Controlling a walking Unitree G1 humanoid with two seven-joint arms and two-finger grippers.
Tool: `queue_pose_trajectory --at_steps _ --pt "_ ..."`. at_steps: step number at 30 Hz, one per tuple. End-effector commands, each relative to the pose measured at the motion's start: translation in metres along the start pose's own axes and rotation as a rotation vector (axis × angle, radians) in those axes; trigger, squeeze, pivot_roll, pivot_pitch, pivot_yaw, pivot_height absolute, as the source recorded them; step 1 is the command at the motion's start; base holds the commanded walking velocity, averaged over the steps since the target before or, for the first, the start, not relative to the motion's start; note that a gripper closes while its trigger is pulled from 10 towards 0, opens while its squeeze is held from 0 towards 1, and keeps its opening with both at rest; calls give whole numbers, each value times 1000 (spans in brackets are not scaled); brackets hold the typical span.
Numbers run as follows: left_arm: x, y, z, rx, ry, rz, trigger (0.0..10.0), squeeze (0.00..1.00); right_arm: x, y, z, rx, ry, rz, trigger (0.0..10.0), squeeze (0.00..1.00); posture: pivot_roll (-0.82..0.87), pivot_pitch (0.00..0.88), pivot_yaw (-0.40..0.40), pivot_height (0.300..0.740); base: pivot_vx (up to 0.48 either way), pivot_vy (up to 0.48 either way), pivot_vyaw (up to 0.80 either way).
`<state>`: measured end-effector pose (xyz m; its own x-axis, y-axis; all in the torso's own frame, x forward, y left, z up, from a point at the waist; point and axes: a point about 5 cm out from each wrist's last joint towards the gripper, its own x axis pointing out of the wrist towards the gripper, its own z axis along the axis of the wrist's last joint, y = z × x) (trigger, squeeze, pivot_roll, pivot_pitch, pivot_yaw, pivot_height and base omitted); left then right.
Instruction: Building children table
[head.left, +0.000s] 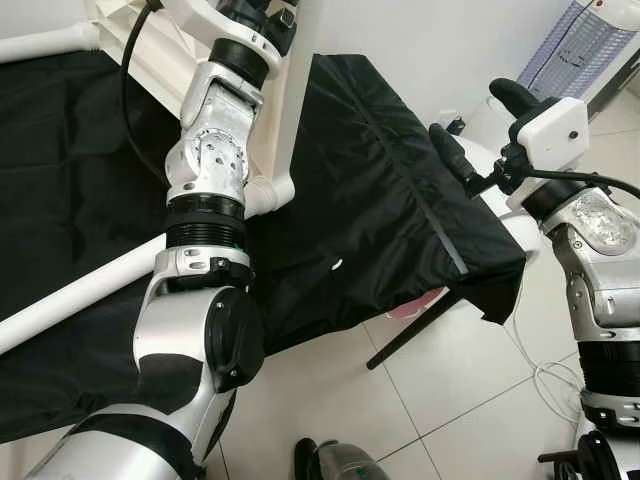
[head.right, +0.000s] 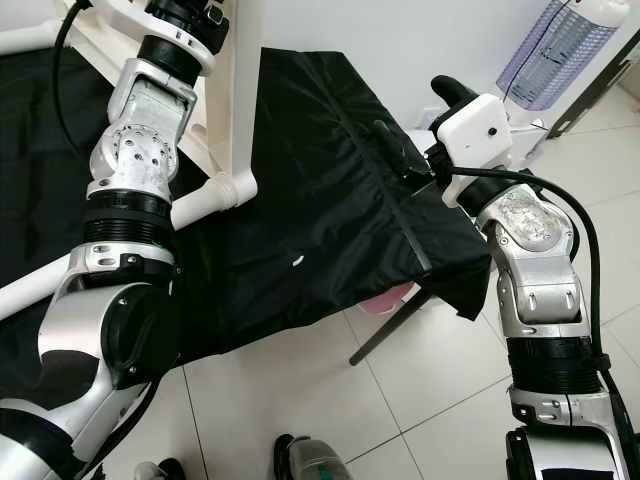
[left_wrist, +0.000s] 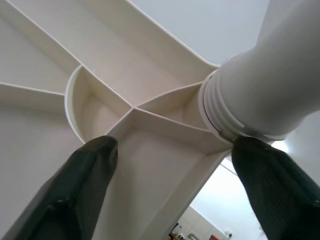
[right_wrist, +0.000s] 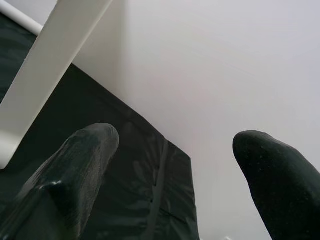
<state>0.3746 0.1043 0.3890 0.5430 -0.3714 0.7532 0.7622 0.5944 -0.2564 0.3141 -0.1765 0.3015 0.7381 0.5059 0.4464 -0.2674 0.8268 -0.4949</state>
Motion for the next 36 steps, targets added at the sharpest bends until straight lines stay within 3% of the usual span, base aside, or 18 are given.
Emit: queue_pose_trajectory --at_steps 1,2,3,9,15,16,17,21,24,25,27,36 --pt "5 -13 -1 11 4 -60 10000 514 -7 -5 -1 -9 6 -12 10000 0 -403 71 -299 740 0 0 0" --pt "4 -12 -2 16 10 -57 10000 514 -7 -4 0 -7 6 -12 10000 0 -401 74 -298 740 0 0 0" --pt "3 -11 -4 25 27 -54 10000 0 -8 -4 -1 -4 6 -12 10000 0 -388 86 -292 740 0 0 0" --pt "-12 -6 -23 126 205 -45 10000 0 -10 1 -8 28 22 -33 10000 0 -315 142 -260 740 0 0 0" --pt "-29 -2 -32 192 321 -37 10000 0 -9 7 -13 62 20 -51 10000 0 -258 178 -232 740 0 0 0" --pt "-40 4 -34 249 384 -8 10000 0 -7 11 -16 84 19 -57 10000 0 -216 197 -217 740 0 0 0" --pt "-40 4 -34 249 384 -8 10000 0 -7 11 -16 84 19 -57 10000 0 -216 197 -217 740 0 0 0" --pt "-78 22 -29 449 538 115 10000 0 -4 21 -24 135 20 -64 10000 0 -143 232 -193 740 0 0 0" --pt "-78 22 -29 449 538 115 10000 0 -4 21 -24 135 20 -64 10000 0 -143 232 -193 740 0 0 0" --pt "-93 25 -24 465 568 158 10000 0 -4 24 -27 159 24 -71 10000 0 -121 241 -185 740 0 0 0" --pt "-110 25 -20 481 576 223 10000 0 -5 32 -34 214 41 -83 10000 0 -76 251 -166 740 0 0 0" --pt "-131 16 -27 467 601 283 10000 0 -4 51 -54 317 125 -127 10000 0 -16 245 -124 740 0 0 0"
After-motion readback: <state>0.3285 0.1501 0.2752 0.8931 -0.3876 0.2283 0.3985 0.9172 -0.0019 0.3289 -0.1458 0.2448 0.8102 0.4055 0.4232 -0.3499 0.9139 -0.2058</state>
